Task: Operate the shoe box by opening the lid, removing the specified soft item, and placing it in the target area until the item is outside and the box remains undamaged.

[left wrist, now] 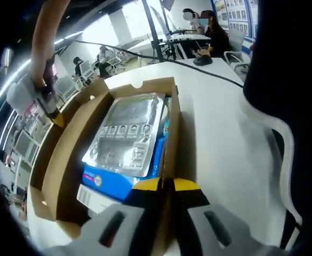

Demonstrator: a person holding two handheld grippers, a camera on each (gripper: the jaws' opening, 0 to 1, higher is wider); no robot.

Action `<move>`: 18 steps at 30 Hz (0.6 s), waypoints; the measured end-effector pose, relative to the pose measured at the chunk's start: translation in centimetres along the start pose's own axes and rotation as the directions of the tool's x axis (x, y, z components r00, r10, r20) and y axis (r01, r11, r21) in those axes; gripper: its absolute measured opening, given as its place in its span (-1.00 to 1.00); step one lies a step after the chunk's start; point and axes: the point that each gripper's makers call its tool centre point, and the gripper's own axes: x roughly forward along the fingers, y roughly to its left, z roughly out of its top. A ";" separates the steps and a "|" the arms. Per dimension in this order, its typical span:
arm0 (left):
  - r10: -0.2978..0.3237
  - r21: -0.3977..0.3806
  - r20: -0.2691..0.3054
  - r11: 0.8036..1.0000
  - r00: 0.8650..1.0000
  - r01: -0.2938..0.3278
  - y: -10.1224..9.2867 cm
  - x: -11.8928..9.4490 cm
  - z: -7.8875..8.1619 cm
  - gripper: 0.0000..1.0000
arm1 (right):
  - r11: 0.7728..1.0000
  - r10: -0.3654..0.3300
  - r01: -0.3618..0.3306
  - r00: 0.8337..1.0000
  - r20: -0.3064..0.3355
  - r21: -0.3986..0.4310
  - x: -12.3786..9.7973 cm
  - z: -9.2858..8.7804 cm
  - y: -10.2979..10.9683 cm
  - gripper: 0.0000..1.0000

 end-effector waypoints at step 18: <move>-0.003 0.001 0.001 1.000 1.000 0.003 0.1 0.1 0.0 -0.87 | 0.999 0.012 -0.012 1.000 0.001 0.036 0.7 -0.2 0.2 -0.79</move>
